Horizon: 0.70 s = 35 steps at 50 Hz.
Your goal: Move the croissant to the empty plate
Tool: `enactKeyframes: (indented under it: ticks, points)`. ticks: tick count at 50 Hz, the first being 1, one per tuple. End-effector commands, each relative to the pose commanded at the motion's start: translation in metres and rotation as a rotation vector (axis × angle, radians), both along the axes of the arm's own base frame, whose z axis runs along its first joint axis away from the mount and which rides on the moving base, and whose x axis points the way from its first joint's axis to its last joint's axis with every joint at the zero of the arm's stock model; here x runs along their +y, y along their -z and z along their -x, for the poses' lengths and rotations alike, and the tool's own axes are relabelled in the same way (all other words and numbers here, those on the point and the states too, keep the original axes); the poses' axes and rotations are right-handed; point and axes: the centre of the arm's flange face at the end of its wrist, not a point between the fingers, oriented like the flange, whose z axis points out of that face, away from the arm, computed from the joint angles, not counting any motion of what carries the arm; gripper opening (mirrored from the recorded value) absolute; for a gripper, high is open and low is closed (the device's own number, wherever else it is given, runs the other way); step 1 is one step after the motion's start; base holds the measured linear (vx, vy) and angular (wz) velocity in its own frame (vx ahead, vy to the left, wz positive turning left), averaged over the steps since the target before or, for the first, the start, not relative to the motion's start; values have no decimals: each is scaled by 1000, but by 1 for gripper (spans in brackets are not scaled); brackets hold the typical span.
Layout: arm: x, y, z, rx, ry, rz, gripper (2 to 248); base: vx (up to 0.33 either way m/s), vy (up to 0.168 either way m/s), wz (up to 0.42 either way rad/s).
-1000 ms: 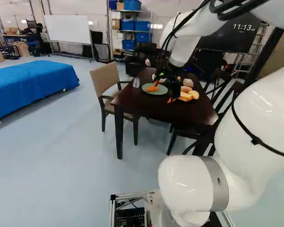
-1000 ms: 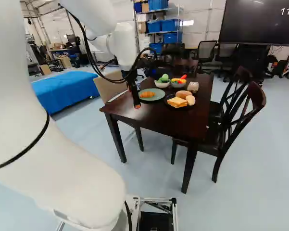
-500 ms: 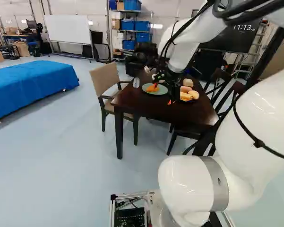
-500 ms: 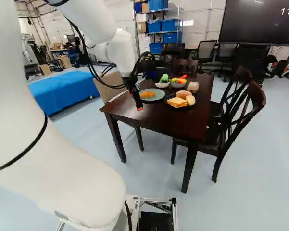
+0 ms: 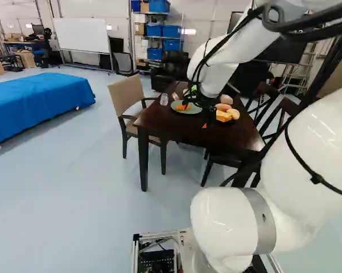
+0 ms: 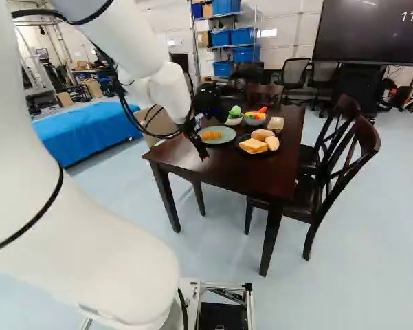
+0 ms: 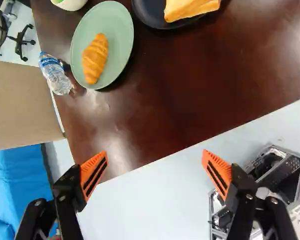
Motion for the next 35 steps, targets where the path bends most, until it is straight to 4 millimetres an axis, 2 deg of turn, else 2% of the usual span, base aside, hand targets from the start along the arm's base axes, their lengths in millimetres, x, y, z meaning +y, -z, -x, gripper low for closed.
enactKeyframes:
  ticks: [35]
  points:
    - [14, 60, 37, -236, -236, 247, 247, 0, 0, 0]
